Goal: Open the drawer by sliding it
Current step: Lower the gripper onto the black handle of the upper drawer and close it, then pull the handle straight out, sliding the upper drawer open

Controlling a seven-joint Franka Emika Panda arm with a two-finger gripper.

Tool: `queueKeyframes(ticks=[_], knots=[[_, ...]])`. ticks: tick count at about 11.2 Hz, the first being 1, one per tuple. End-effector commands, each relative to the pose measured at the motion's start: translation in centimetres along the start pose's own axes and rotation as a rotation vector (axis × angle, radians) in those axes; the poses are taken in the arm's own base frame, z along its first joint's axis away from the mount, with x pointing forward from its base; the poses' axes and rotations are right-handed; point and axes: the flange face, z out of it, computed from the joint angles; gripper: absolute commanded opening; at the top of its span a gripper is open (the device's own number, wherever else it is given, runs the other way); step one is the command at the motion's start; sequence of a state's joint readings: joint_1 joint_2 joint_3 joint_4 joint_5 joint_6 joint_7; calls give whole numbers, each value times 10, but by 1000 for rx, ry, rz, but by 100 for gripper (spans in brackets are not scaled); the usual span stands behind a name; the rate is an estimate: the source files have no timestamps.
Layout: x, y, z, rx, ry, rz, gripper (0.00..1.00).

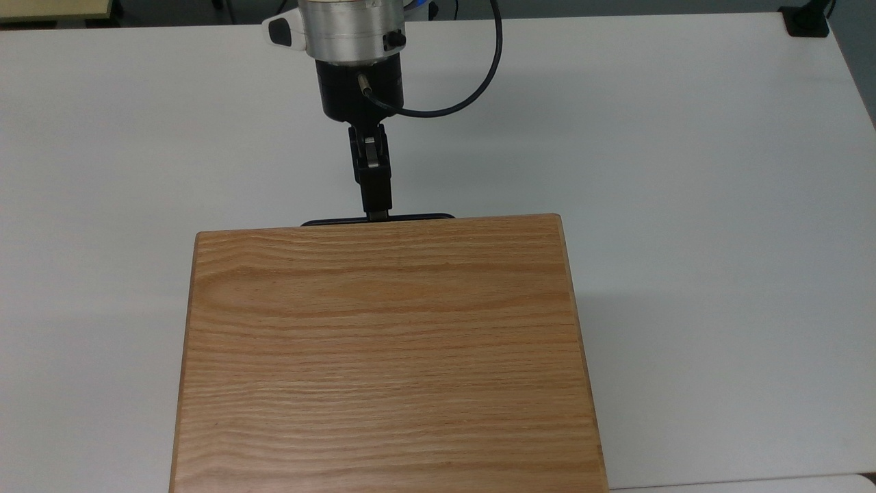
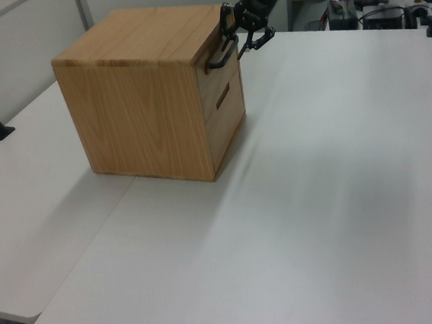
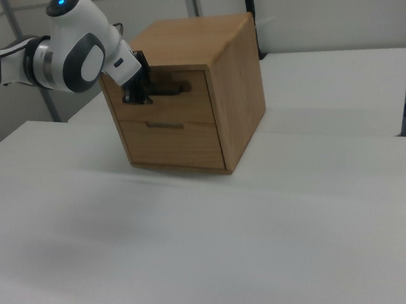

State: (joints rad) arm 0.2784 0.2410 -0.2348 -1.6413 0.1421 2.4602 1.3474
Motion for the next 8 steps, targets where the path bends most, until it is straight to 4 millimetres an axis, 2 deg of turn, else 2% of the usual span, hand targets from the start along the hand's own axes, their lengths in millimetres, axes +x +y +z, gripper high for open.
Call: queueKeyframes(ticks=[1,2,5,7,8], knots=[[-2,2,2,13,0,5,22],[-3,4,0,10,-4,6,18],[-1,15,-21,15,-18,6,14],[-1,33,-27,-4,-32,-18,0],[-3,43,-38,-5,-45,-27,0]])
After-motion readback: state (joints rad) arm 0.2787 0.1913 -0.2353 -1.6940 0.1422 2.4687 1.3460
